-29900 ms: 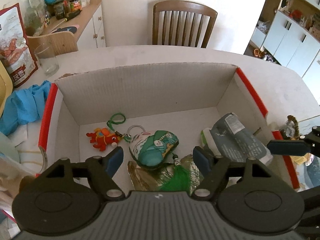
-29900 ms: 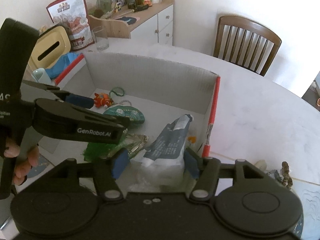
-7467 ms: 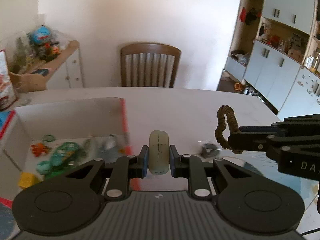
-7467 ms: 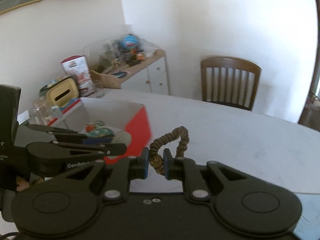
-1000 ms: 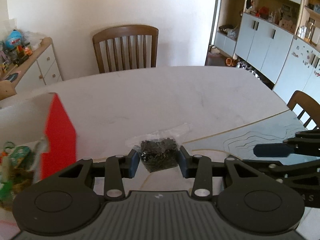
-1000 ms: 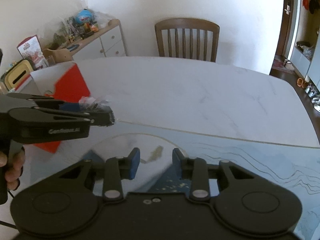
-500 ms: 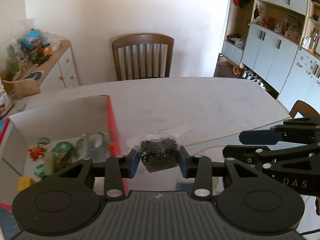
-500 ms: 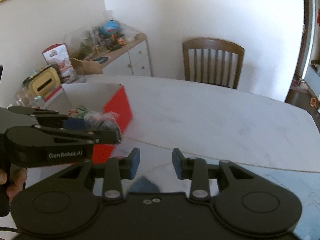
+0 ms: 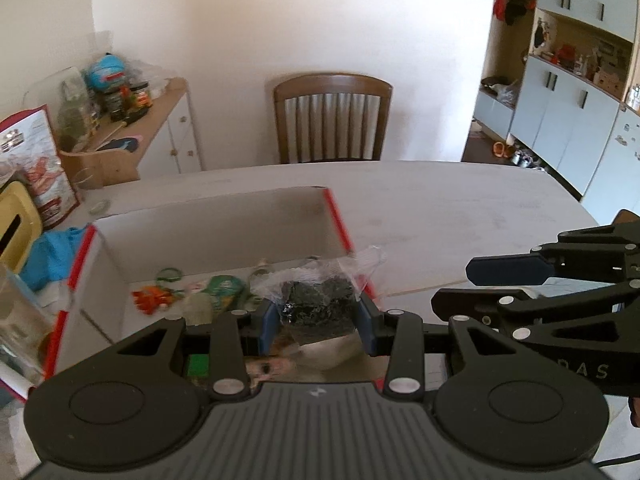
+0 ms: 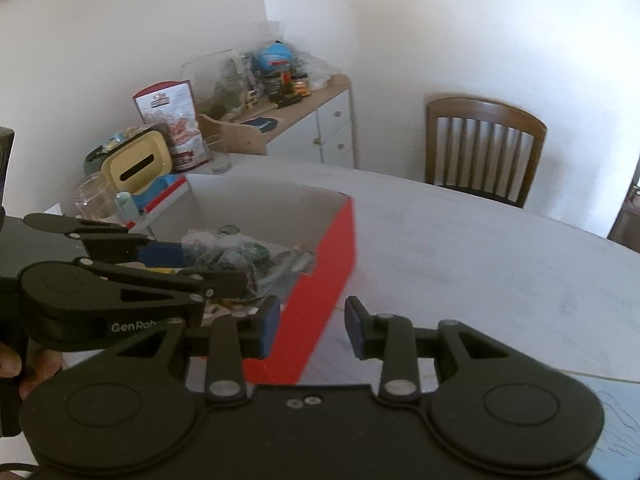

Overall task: Organize objects
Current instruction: 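Lift and carry the black bag with the left tool over the red box, then lower and open the left tool to drop the black bag into the box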

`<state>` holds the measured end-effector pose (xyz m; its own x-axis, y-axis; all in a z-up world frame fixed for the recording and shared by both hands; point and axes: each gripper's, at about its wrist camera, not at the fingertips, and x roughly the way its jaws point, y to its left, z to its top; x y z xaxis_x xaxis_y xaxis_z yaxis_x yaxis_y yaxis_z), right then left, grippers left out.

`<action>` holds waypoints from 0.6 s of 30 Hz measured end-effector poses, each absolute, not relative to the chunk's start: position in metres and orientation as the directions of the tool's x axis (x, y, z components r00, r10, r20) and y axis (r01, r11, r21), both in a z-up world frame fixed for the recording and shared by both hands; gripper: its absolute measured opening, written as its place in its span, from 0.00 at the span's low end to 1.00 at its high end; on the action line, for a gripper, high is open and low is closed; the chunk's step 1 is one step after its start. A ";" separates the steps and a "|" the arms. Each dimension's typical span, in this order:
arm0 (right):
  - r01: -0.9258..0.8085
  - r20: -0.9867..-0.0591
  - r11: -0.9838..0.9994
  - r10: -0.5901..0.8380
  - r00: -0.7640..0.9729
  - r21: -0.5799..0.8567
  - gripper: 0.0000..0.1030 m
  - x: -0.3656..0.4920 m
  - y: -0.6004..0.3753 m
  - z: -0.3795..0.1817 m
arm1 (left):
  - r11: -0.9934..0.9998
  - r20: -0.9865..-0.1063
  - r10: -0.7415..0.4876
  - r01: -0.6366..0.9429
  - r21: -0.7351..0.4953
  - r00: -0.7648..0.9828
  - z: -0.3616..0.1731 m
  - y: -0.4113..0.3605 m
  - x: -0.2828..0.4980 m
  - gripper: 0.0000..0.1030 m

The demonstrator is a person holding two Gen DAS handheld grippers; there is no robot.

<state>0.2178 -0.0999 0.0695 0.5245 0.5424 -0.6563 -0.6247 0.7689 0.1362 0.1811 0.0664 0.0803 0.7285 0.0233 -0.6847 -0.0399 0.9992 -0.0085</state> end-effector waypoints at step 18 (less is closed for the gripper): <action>-0.641 -0.693 0.757 0.529 0.490 0.124 0.33 0.228 -0.026 0.046 | 0.993 -0.738 0.098 -0.120 0.023 0.667 0.042 0.153 0.200 0.39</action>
